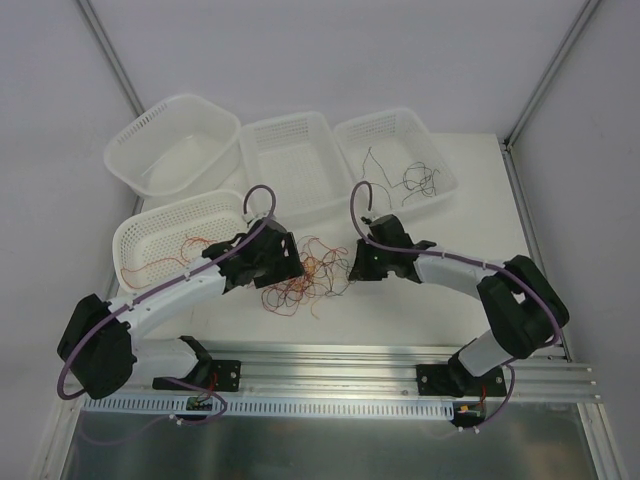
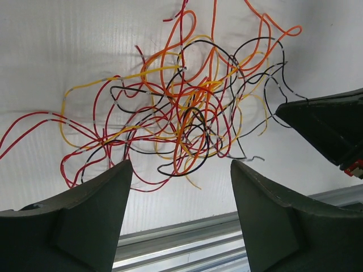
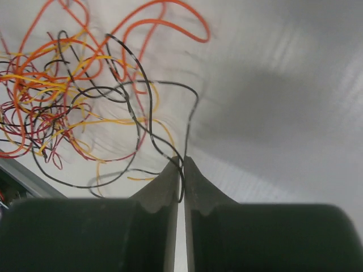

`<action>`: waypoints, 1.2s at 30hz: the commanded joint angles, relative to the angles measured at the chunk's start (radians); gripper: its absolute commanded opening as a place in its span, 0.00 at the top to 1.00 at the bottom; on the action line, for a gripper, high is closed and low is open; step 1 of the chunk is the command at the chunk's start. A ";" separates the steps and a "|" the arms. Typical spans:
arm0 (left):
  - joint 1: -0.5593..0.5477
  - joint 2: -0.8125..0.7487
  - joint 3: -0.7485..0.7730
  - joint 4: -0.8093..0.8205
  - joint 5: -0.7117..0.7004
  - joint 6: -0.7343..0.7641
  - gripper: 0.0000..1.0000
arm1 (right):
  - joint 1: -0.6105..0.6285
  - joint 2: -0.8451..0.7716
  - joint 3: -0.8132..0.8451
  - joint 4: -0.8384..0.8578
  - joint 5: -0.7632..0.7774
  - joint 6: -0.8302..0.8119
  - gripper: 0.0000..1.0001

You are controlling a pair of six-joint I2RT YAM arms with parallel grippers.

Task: Untangle the cables

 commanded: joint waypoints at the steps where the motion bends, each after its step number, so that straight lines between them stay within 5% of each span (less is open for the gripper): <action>1: -0.013 -0.031 0.010 -0.002 -0.005 -0.016 0.29 | -0.056 -0.041 -0.027 -0.036 0.014 -0.009 0.92; 3: -0.012 -0.031 0.020 -0.016 0.005 -0.010 0.28 | -0.091 -0.067 -0.037 -0.085 0.052 -0.030 0.99; 9: -0.010 -0.005 0.107 -0.047 0.003 0.158 0.28 | -0.179 -0.190 -0.047 -0.241 0.106 -0.140 0.99; 16: -0.012 0.200 0.300 -0.054 0.081 0.636 0.27 | -0.199 -0.252 -0.026 -0.324 0.090 -0.233 0.99; 25: -0.012 0.455 0.461 -0.038 0.143 1.000 0.30 | -0.197 -0.270 -0.024 -0.320 0.060 -0.256 0.99; 32: -0.012 0.550 0.494 0.002 0.208 1.102 0.45 | -0.197 -0.287 -0.023 -0.317 0.053 -0.236 0.99; 36: -0.013 0.591 0.501 0.021 0.222 1.099 0.66 | -0.197 -0.293 -0.029 -0.312 0.053 -0.216 0.99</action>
